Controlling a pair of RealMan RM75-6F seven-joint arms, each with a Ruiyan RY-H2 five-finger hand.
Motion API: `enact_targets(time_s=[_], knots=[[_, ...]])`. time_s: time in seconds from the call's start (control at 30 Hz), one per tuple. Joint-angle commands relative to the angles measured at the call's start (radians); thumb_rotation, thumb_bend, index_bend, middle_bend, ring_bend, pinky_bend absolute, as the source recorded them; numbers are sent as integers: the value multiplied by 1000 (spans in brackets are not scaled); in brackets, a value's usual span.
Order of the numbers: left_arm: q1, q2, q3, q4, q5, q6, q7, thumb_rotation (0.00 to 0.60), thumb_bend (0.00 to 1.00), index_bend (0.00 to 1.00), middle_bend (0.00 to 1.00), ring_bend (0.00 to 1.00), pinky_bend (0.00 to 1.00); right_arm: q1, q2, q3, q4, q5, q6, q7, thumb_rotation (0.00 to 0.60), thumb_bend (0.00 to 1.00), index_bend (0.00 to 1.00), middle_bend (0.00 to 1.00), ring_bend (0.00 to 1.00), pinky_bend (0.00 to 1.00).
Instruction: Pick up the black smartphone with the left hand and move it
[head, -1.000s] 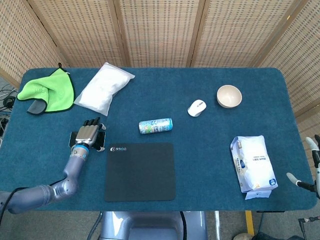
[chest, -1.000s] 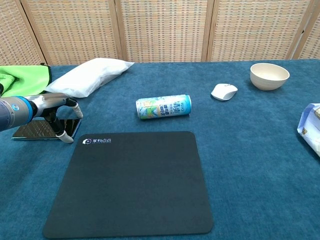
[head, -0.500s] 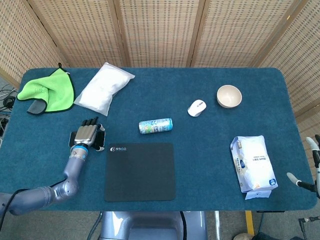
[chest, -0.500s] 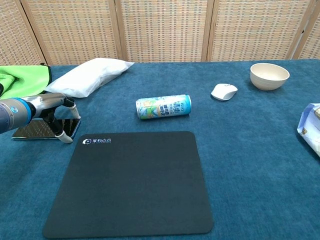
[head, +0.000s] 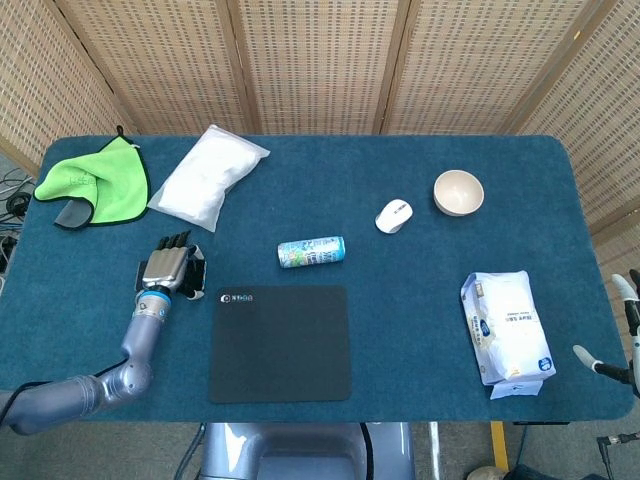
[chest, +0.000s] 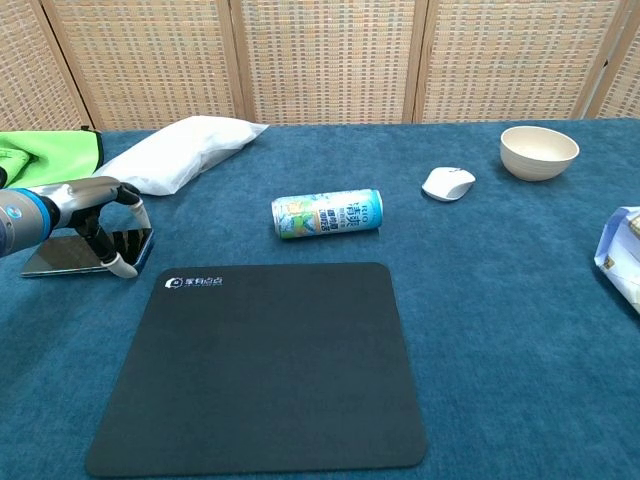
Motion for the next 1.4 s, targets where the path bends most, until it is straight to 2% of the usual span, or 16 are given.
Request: enact_targets(time_s=[0.03,0.17,0.33,0.5,0.6,0.77,1.07,1.27,1.4], knots=[[9,20,-19,-43,36,5,-33,600,114,559,0,0,0,-1,1,0,-1,1,0,2,600,0,2,0,0,0],[12,43,-34,-106,73,24,-51,600,113,559,0,0,0,-1,2,1,-1,2,1,4,600,0,2,0,0,0],[-18,56,-74,-217,61,50,-28,600,116,559,0,0,0,-4,4,2,-2,3,4,8,600,0,2,0,0,0],[-32,61,-95,-274,31,70,-17,600,123,559,0,0,0,-5,7,3,-2,5,4,15,600,0,2,0,0,0],[-32,59,-114,-292,36,61,-53,600,148,560,0,0,0,-5,8,4,-2,6,3,18,600,0,2,0,0,0],[-17,60,-164,-315,51,3,-186,600,154,560,0,0,0,-5,9,5,-2,7,3,21,600,0,2,0,0,0],[30,76,-212,-305,91,-87,-396,600,152,560,0,0,0,-7,9,5,-1,7,6,21,600,0,2,0,0,0],[118,98,-286,-282,241,-249,-707,600,166,560,0,0,0,-6,7,4,-2,6,6,15,600,0,2,0,0,0],[164,97,-297,-230,379,-304,-848,600,171,560,0,0,0,-7,5,4,-2,7,6,11,600,0,2,0,0,0]])
